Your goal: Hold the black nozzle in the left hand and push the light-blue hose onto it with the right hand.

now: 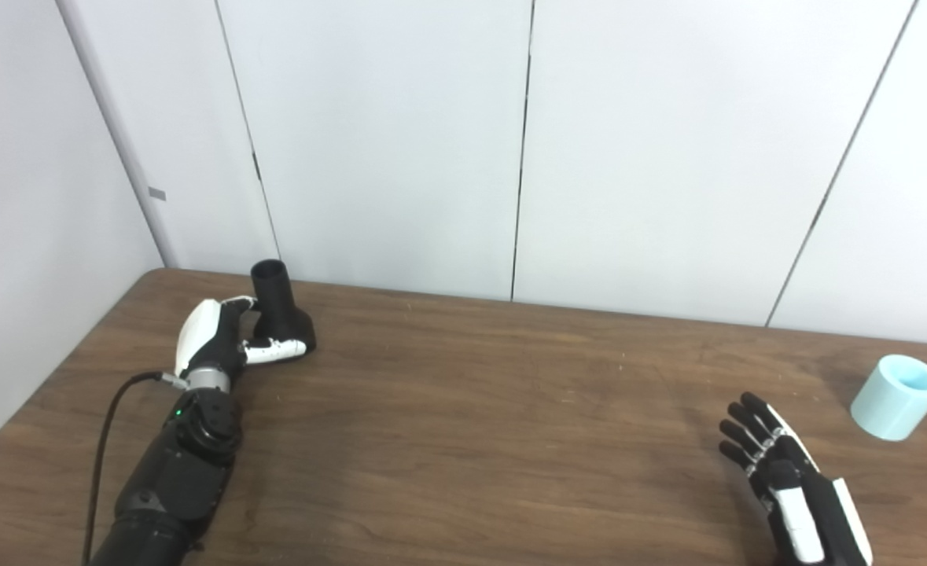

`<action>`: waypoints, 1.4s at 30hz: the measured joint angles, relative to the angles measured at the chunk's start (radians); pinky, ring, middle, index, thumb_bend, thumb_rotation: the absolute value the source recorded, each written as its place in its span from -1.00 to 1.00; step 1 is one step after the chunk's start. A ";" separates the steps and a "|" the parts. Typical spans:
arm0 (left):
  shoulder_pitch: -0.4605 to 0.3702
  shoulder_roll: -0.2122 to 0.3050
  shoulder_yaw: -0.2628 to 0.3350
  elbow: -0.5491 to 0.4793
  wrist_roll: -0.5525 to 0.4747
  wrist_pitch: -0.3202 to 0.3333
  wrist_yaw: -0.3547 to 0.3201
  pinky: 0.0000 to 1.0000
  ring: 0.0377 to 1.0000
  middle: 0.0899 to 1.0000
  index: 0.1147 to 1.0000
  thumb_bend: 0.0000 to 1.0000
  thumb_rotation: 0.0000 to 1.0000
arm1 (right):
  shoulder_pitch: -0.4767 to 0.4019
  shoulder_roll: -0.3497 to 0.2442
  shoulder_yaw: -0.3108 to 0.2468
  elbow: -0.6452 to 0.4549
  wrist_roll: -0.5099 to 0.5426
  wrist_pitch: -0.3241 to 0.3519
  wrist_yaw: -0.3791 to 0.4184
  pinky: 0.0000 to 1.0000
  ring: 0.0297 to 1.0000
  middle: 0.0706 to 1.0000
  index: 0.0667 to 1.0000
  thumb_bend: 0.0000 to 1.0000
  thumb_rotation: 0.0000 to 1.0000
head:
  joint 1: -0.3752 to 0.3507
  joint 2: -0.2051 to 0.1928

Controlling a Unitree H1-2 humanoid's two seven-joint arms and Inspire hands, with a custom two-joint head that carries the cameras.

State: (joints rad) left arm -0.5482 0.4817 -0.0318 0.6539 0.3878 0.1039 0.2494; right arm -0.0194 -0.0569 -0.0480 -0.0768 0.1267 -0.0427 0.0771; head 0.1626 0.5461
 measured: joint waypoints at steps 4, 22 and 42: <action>0.000 0.004 -0.016 -0.003 0.001 -0.010 -0.008 1.00 0.87 0.56 -0.16 0.00 -0.84 | 0.002 0.003 0.000 -0.005 0.000 0.009 0.000 0.66 0.70 0.72 0.69 0.42 0.51 | 0.000 0.002; 0.108 -0.072 -0.040 -0.143 -0.041 -0.130 -0.049 1.00 0.82 0.53 -0.16 0.00 -0.85 | 0.016 0.006 0.003 -0.024 0.002 0.038 0.000 0.66 0.69 0.71 0.68 0.42 0.50 | -0.008 0.020; 0.182 -0.124 -0.145 -0.239 -0.035 -0.200 -0.127 1.00 0.87 0.57 -0.17 0.00 -0.84 | 0.022 0.006 0.007 -0.031 0.001 0.053 -0.001 0.64 0.67 0.69 0.67 0.41 0.49 | -0.032 0.046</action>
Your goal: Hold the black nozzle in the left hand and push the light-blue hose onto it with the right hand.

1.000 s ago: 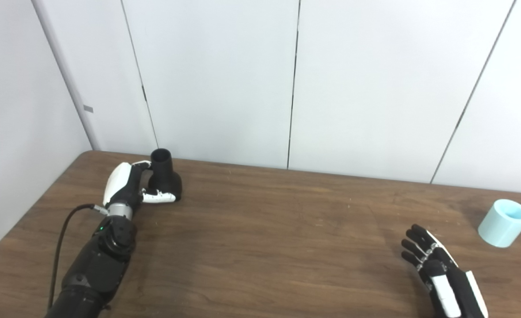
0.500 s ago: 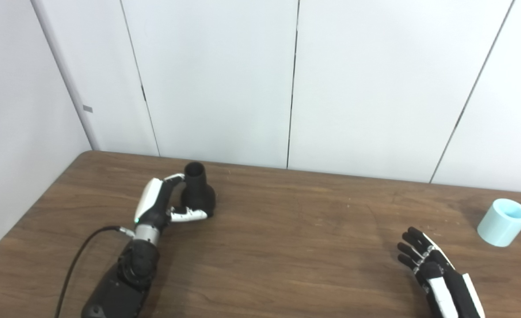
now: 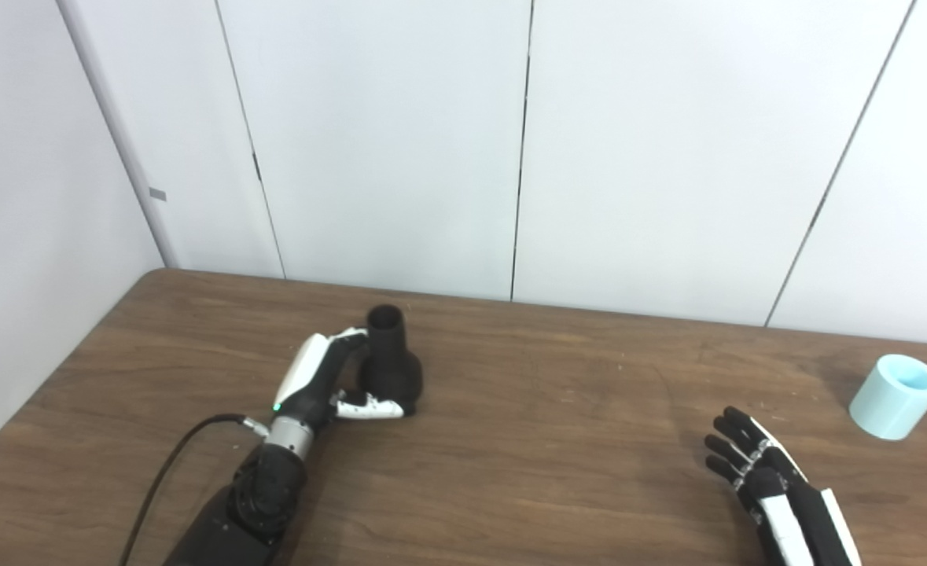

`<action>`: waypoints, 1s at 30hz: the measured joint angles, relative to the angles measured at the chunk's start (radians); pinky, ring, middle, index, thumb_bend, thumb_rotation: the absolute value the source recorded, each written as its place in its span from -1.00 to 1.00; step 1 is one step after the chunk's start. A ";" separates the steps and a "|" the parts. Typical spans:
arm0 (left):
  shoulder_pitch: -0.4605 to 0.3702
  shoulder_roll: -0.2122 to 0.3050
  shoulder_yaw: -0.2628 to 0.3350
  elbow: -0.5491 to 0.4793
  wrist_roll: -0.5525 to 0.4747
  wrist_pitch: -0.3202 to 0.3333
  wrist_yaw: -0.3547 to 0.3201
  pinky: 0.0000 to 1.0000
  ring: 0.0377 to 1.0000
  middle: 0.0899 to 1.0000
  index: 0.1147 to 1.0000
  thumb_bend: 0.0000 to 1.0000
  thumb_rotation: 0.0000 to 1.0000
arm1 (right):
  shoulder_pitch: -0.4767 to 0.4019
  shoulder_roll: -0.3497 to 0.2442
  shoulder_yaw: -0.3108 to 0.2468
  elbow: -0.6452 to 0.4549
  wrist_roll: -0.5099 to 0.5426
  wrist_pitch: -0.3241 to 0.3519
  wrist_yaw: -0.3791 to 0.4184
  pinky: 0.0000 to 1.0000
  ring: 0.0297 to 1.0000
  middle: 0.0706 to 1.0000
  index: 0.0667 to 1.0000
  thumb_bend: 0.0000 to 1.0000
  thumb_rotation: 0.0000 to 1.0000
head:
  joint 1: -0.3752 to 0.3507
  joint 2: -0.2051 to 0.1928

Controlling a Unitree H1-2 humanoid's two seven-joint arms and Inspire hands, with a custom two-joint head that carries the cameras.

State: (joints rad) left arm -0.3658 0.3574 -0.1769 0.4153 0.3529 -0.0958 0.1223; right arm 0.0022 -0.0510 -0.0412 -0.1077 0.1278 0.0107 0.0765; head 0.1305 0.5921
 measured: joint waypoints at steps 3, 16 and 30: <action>0.008 -0.013 -0.053 -0.036 0.004 0.000 -0.026 1.00 0.89 0.59 -0.17 0.00 -0.83 | 0.005 0.001 0.003 -0.006 -0.001 0.018 -0.001 0.64 0.67 0.69 0.66 0.41 0.49 | -0.006 0.005; 0.028 -0.047 -0.191 -0.126 0.010 -0.011 -0.091 1.00 0.94 0.59 -0.17 0.01 -0.82 | 0.017 0.046 0.034 -0.037 -0.044 0.059 -0.032 0.63 0.67 0.68 0.64 0.45 0.47 | -0.112 0.029; 0.041 -0.084 -0.280 -0.173 0.037 -0.051 -0.121 1.00 0.95 0.63 -0.17 0.01 -0.82 | 0.019 0.066 0.048 -0.064 -0.063 0.070 -0.045 0.66 0.67 0.68 0.64 0.37 0.47 | -0.160 0.040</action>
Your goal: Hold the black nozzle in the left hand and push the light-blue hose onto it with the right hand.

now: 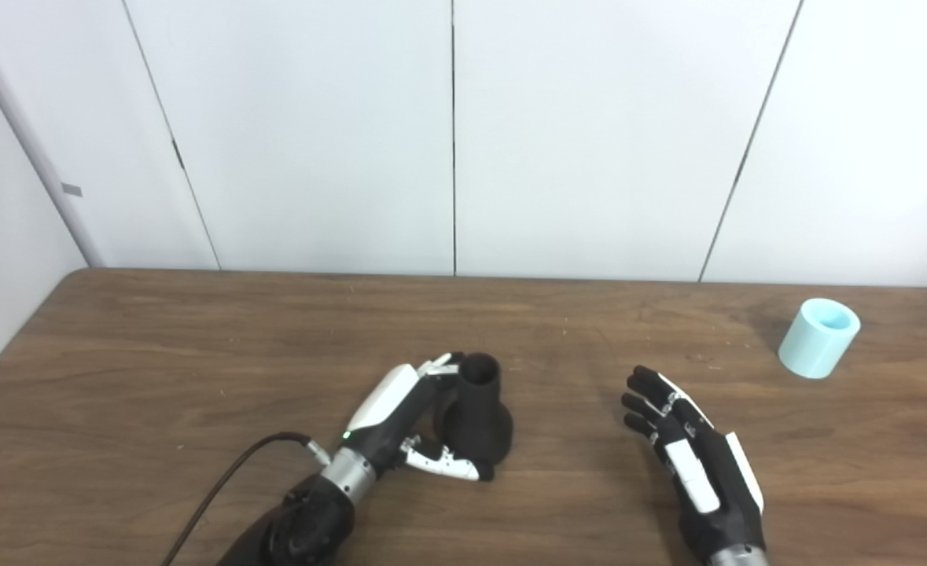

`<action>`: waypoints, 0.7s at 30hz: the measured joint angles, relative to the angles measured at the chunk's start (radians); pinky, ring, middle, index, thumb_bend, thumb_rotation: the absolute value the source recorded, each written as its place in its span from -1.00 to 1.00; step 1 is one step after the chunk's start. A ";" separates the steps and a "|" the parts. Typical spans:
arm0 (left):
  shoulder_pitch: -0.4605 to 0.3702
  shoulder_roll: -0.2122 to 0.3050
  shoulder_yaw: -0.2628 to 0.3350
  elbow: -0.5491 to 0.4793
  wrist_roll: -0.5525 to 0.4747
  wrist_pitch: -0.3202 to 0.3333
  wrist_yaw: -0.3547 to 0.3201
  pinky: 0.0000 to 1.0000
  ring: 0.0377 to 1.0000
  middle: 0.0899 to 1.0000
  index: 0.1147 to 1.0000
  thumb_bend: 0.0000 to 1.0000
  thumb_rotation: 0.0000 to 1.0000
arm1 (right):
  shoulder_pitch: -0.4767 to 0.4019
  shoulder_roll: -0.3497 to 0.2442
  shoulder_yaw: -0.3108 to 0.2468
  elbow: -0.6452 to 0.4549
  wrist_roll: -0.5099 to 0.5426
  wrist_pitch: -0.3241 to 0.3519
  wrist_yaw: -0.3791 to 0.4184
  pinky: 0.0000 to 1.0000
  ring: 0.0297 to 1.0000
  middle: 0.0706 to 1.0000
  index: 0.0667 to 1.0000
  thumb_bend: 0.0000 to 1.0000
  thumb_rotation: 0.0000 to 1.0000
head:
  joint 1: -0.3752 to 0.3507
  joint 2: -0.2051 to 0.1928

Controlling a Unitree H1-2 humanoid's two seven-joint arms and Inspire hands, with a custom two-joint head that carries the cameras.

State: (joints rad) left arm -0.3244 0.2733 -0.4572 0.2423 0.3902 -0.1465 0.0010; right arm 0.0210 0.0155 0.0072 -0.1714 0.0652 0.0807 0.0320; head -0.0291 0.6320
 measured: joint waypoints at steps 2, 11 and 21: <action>0.000 -0.004 -0.005 0.000 0.006 -0.004 0.000 1.00 0.95 0.64 -0.17 0.01 -0.82 | 0.000 0.000 0.000 0.000 -0.002 0.000 0.000 0.66 0.66 0.67 0.63 0.37 0.47 | -0.006 -0.003; -0.002 -0.011 -0.020 0.000 0.011 -0.013 -0.001 1.00 0.95 0.61 -0.17 0.01 -0.83 | -0.001 0.001 -0.019 -0.066 -0.016 0.068 -0.025 0.57 0.63 0.64 0.59 0.40 0.23 | -0.037 0.005; -0.011 -0.021 -0.027 0.021 0.012 -0.032 -0.004 1.00 0.95 0.60 -0.17 0.01 -0.83 | -0.153 -0.077 -0.087 -0.231 -0.229 0.221 -0.119 0.46 0.51 0.58 0.51 0.31 -0.17 | -0.060 0.011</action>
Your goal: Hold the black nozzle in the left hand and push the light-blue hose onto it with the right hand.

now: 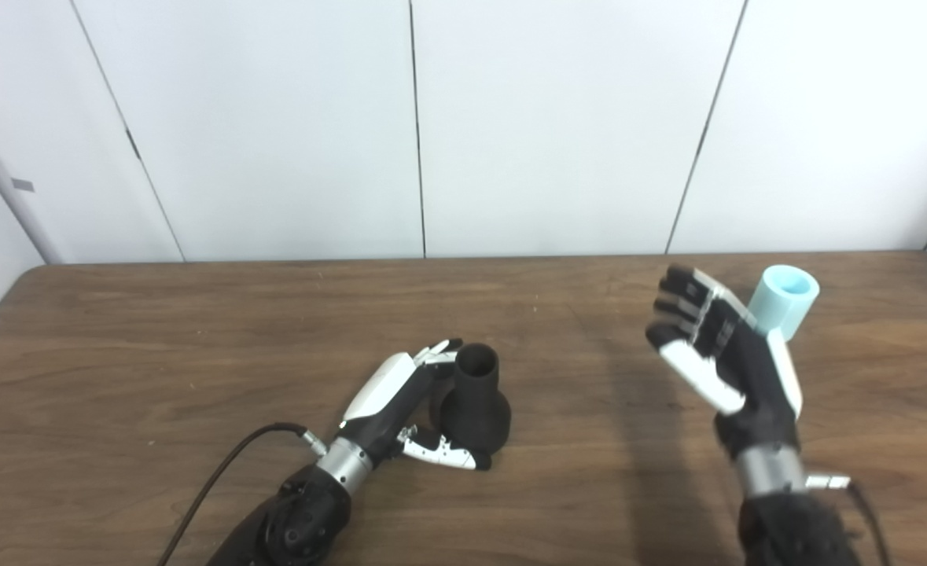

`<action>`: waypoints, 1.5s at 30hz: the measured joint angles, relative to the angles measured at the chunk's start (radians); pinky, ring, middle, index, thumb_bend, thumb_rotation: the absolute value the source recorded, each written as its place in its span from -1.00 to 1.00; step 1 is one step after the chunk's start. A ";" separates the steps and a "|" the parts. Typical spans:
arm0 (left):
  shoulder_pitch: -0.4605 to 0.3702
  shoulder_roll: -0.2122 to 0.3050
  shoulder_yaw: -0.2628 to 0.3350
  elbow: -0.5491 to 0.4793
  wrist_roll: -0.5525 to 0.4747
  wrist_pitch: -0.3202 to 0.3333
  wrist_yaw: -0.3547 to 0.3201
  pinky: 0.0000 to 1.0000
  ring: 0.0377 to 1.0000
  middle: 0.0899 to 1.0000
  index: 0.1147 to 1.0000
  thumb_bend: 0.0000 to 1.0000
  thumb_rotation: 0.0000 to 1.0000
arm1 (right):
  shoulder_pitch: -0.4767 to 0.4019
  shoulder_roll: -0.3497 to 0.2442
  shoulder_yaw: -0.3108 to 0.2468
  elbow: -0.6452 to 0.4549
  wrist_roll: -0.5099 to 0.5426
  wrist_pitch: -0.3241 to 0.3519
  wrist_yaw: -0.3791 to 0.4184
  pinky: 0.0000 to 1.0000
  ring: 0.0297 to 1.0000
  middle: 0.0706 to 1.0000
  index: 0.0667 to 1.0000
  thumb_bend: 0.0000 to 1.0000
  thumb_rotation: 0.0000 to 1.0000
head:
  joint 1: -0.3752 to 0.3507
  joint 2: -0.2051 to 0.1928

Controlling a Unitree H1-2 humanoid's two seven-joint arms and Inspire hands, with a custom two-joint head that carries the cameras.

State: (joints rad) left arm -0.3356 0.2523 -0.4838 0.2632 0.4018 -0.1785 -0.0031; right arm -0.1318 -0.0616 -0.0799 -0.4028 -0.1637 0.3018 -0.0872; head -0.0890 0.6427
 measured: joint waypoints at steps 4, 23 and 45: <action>-0.003 -0.003 0.000 0.004 0.000 -0.003 -0.003 1.00 0.95 0.60 -0.17 0.00 -0.83 | -0.068 -0.119 -0.019 -0.003 -0.128 0.084 0.007 0.43 0.51 0.59 0.52 0.47 -0.28 | -0.002 -0.005; -0.005 -0.014 0.010 0.013 0.000 -0.004 -0.012 1.00 0.94 0.61 -0.17 0.00 -0.83 | -0.348 -0.596 0.086 0.248 -0.528 0.100 0.177 1.00 0.79 0.75 0.65 0.87 -0.21 | 0.005 -0.008; -0.006 -0.018 0.011 0.013 0.000 -0.002 -0.012 1.00 0.94 0.61 -0.17 0.00 -0.83 | -0.498 -0.726 0.264 0.565 -0.579 0.083 0.481 0.44 0.70 0.75 0.72 1.00 -0.09 | 0.009 -0.002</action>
State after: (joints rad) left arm -0.3413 0.2345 -0.4724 0.2764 0.4016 -0.1807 -0.0150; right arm -0.6301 -0.7875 0.1839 0.1624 -0.7430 0.3847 0.3940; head -0.0798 0.6412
